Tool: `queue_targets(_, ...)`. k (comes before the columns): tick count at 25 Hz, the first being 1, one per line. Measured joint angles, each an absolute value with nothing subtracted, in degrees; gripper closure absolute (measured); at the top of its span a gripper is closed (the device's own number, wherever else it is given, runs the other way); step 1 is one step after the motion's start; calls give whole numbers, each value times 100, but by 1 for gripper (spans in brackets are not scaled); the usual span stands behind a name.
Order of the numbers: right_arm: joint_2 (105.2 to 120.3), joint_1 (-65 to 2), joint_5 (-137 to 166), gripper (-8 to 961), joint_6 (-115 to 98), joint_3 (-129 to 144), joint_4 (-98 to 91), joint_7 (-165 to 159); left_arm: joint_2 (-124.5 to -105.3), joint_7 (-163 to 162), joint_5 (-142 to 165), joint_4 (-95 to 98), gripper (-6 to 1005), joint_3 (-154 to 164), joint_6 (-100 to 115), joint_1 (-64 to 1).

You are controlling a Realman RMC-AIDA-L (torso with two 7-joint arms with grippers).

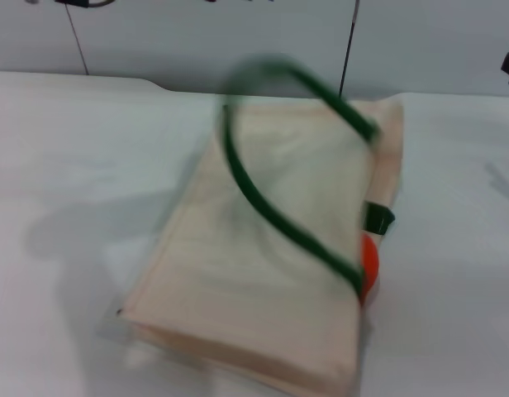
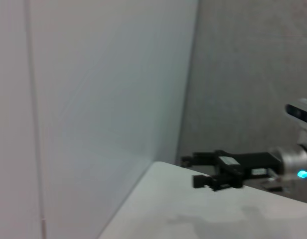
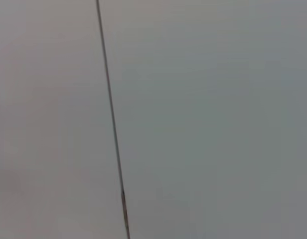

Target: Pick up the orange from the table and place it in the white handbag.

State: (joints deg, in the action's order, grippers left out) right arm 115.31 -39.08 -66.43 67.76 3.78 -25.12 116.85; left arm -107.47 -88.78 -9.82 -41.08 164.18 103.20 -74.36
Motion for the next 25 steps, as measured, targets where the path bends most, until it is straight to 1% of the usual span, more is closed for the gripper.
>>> queue_targets(6,11535,-3910,-6675,68,6720,368,-2478,11687,-10788,-8916,-1314,-4098,737,16418,10140,-7263)
queue_targets(10,11554,-3916,-6686,68,6537,363,-2456,11698,-10891,-8815,-2148,-4104,663,16418,10043,-6973)
queue_targets(13,11564,-3936,-6796,68,6379,361,-2260,11941,-11043,-8453,-2788,-4101,535,16418,9840,-6643)
queue_targets(15,11563,-3936,-7061,67,6317,360,-2051,12318,-11184,-8164,-3299,-4087,450,16418,9651,-6369)
queue_targets(18,11568,-3897,-7616,67,6253,360,-1700,12981,-11397,-7696,-4093,-3992,217,16416,9385,-5973)
queue_targets(20,11572,-3880,-7936,67,6166,360,-1500,13369,-11558,-7179,-4778,-3837,176,16407,9206,-5673)
queue_targets(21,11575,-3880,-8082,67,6067,360,-1412,13565,-11608,-6875,-5132,-3663,156,16402,9134,-5509)
queue_targets(23,11576,-3889,-8212,67,5901,360,-1307,13743,-11638,-6246,-5664,-3201,115,16394,8989,-5216)
queue_targets(25,11575,-3895,-8300,67,5708,356,-1253,13824,-11616,-5683,-6077,-2606,115,16392,8821,-4915)
